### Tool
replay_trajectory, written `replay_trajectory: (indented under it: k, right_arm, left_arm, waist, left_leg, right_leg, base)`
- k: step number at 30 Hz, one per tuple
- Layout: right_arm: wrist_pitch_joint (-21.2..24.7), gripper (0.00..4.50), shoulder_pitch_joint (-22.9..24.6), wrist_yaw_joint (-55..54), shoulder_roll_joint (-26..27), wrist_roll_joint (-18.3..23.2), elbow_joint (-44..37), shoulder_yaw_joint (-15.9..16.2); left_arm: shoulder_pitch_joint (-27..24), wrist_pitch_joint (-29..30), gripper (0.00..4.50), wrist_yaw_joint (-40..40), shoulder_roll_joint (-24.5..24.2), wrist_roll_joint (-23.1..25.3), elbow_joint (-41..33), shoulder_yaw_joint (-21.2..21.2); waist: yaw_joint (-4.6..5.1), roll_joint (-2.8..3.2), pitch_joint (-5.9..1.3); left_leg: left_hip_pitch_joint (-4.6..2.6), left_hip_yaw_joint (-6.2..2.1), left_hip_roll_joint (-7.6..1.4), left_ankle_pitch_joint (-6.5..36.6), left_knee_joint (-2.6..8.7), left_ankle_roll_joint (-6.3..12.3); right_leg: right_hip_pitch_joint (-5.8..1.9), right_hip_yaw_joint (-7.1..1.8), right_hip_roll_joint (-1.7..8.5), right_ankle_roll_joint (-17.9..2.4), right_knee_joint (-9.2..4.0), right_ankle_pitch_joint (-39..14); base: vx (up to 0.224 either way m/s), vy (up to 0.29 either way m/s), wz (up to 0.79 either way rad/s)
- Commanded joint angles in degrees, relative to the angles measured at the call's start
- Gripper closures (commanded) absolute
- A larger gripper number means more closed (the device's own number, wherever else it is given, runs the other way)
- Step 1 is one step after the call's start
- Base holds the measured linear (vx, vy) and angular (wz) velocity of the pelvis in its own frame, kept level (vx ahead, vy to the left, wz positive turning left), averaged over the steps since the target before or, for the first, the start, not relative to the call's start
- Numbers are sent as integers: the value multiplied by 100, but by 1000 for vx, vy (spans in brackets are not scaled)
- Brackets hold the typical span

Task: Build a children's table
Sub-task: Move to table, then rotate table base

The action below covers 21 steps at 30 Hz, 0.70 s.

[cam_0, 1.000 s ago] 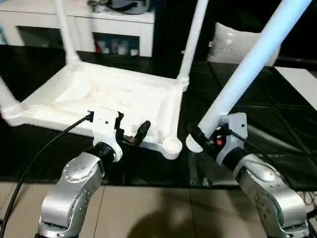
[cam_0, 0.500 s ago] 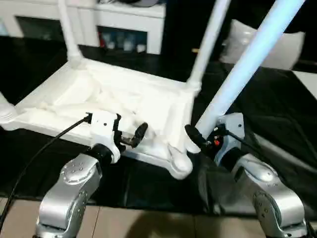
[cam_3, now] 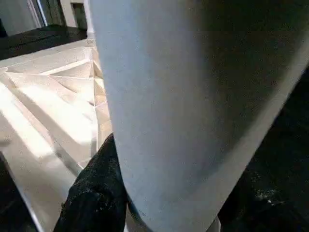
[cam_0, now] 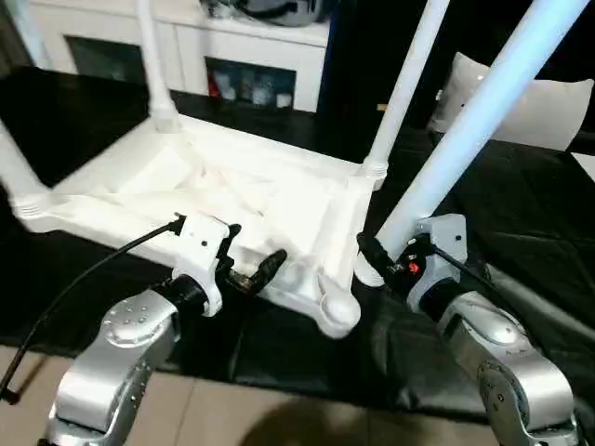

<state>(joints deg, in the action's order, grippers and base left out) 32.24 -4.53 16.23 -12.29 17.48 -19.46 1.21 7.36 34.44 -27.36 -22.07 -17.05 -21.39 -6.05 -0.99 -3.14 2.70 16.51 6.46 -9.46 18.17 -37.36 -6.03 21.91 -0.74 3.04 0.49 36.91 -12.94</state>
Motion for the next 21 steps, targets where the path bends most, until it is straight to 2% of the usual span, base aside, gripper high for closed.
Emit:
replay_trajectory:
  k: [1, 2, 3, 4, 5, 6, 7, 8, 9, 10, 12, 13, 14, 15, 16, 18, 19, 20, 21]
  right_arm:
    - [-105, 257, -89, 90, -88, 33, 48, -162]
    - [-205, 257, -109, 70, -81, -13, 83, -167]
    - [-135, 257, -128, 113, -75, 65, 89, -183]
    - [-71, 257, -165, 144, -94, 88, 103, -179]
    - [50, 257, -196, 225, -117, 182, 117, -184]
    - [137, 257, -216, 280, -138, 247, 126, -181]
    - [172, 257, -221, 446, -226, 315, 135, -147]
    - [141, 257, -215, 633, -315, 374, 164, -115]
    - [86, 257, -209, 759, -372, 397, 190, -96]
    - [77, 257, -209, 778, -381, 401, 194, -93]
    - [-66, 257, -186, 1040, -492, 422, 284, -83]
    - [-118, 257, -175, 1140, -537, 426, 329, -80]
    - [-184, 257, -162, 1242, -596, 408, 379, -62]
    - [-194, 257, -160, 1259, -607, 405, 387, -58]
    - [-234, 257, -154, 1298, -631, 385, 410, -41]
    - [-518, 257, -129, 1329, -685, 217, 501, 51]
    - [-583, 257, -122, 1368, -703, 196, 511, 77]
    - [-580, 257, -111, 1420, -729, 206, 518, 89]
    - [-580, 257, -111, 1420, -729, 206, 518, 89]
  left_arm:
    - [161, -31, 0, -363, -178, -9, 134, -162]
    - [246, -74, 0, -609, -340, -2, 213, -252]
    - [322, -120, 0, -854, -491, 3, 281, -339]
    - [417, -230, 0, -1150, -691, 59, 400, -447]
    - [518, -357, 0, -1471, -891, 122, 528, -563]
    - [583, -443, 0, -1685, -1019, 168, 616, -632]
    - [723, -568, 0, -2005, -1182, 235, 773, -742]
    - [892, -712, 0, -2348, -1327, 299, 955, -860]
    - [1013, -811, 27, -2583, -1415, 332, 1085, -940]
    - [1032, -826, 34, -2620, -1429, 337, 1106, -953]
    - [1452, -1179, 38, -3131, -1563, 509, 1611, -1182]
    - [1684, -1385, 62, -3331, -1591, 625, 1916, -1308]
    - [1991, -1714, 62, -3503, -1590, 851, 2360, -1490]
    - [2046, -1776, 74, -3533, -1589, 891, 2442, -1524]
    - [2185, -1918, 86, -3599, -1559, 978, 2656, -1602]
    - [2748, -2460, 105, -3774, -1256, 1234, 3610, -1827]
    - [2859, -2564, 115, -3836, -1184, 1262, 3806, -1862]
    - [3036, -2757, 115, -3881, -1076, 1355, 4135, -1923]
    - [3036, -2757, 123, -3881, -1076, 1355, 4135, -1923]
  waist:
    - [49, 74, -149]
    - [62, 62, -160]
    - [61, 68, -179]
    - [71, 107, -186]
    - [87, 93, -195]
    - [82, 125, -213]
    - [84, 122, -223]
    - [70, 144, -235]
    - [72, 154, -253]
    - [64, 154, -293]
    - [56, 157, -282]
    - [37, 178, -270]
    - [20, 181, -276]
    - [12, 177, -268]
    - [2, 174, -276]
    - [-1, 185, -272]
    - [-18, 196, -289]
    - [-21, 181, -288]
    - [-26, 178, -299]
  left_leg:
    - [69, 61, -118, 950, 626, -28]
    - [135, 52, -125, 821, 636, -11]
    - [119, 56, -114, 768, 631, 9]
    - [132, 64, -94, 710, 630, 33]
    - [165, 57, -100, 653, 633, 29]
    - [183, 58, -90, 551, 630, 28]
    - [200, 56, -82, 459, 630, 61]
    - [197, 59, -80, 384, 626, 91]
    - [200, 71, -85, 294, 615, 85]
    - [250, 78, -92, -35, 588, 84]
    - [280, 98, -87, -261, 578, 54]
    - [255, 113, -79, -144, 587, 44]
    - [251, 114, -89, -86, 591, 19]
    - [252, 118, -88, -39, 595, 12]
    - [282, 103, -111, -50, 600, -72]
    - [275, 117, -90, -34, 597, -121]
    - [263, 120, -93, -65, 589, -151]
    - [281, 112, -97, -117, 593, -145]
    - [286, 116, -100, -220, 586, -149]
  right_leg:
    - [-190, -140, 238, -768, -521, -1897]
    - [-205, -155, 261, -666, -533, -2005]
    - [-189, -158, 263, -646, -537, -2010]
    - [-171, -162, 249, -656, -544, -1940]
    - [-195, -166, 251, -665, -524, -1880]
    - [-207, -161, 245, -689, -514, -1767]
    - [-217, -166, 241, -718, -510, -1631]
    - [-202, -162, 238, -768, -509, -1517]
    - [-197, -158, 237, -822, -490, -1367]
    - [-232, -154, 236, -944, -437, -873]
    - [-231, -141, 216, -1073, -418, -484]
    - [-204, -133, 205, -1065, -453, -643]
    - [-208, -130, 214, -1090, -453, -672]
    - [-207, -132, 213, -1082, -464, -725]
    - [-256, -135, 246, -1122, -433, -684]
    - [-246, -133, 227, -1069, -467, -809]
    - [-250, -136, 239, -1067, -461, -784]
    - [-264, -142, 250, -1088, -464, -708]
    - [-276, -144, 243, -1119, -446, -514]
  base:
    - [-101, -23, 3]
    - [-85, -28, 0]
    - [-65, -34, 2]
    - [-65, -34, 2]
    - [0, 0, 0]
    - [0, 0, 0]
    - [0, 0, 0]
    - [0, 0, 0]
    - [0, 0, 0]
    - [0, 0, 0]
    - [0, 0, 0]
    - [0, 0, 0]
    - [0, 0, 0]
    - [0, 0, 0]
    - [0, 0, 0]
    - [0, 0, 0]
    - [0, 0, 0]
    - [0, 0, 0]
    - [0, 0, 0]
